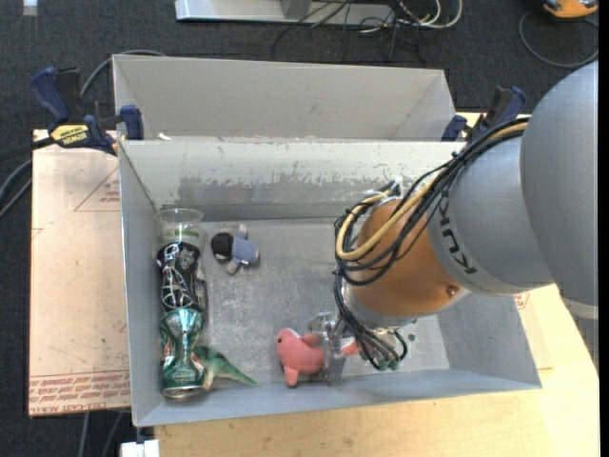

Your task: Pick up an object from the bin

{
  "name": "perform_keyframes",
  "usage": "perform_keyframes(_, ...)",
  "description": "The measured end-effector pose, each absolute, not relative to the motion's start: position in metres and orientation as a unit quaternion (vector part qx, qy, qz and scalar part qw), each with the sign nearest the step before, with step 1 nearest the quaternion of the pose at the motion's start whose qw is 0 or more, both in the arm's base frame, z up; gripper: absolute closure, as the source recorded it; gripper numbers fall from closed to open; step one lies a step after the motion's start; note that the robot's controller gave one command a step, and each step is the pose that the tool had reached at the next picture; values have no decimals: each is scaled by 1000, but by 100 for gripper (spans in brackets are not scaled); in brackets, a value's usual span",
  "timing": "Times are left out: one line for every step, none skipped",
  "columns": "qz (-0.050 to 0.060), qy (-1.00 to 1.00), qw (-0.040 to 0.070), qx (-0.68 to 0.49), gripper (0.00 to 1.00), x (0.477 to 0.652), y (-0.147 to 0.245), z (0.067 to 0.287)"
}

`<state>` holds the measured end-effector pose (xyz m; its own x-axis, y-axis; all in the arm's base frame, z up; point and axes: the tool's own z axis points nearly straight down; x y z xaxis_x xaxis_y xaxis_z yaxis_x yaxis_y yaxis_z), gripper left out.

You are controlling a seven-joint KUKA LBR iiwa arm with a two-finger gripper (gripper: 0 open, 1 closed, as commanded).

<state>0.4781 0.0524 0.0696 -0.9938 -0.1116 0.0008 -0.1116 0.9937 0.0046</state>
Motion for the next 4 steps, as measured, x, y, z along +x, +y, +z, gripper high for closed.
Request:
perform_keyframes(-2,-998,1,56,100,478,52,70)
perform_keyframes(-2,-998,1,56,100,478,52,72)
perform_keyframes(-2,-998,5,56,100,475,52,88)
perform_keyframes(-2,-998,-2,56,100,479,52,152)
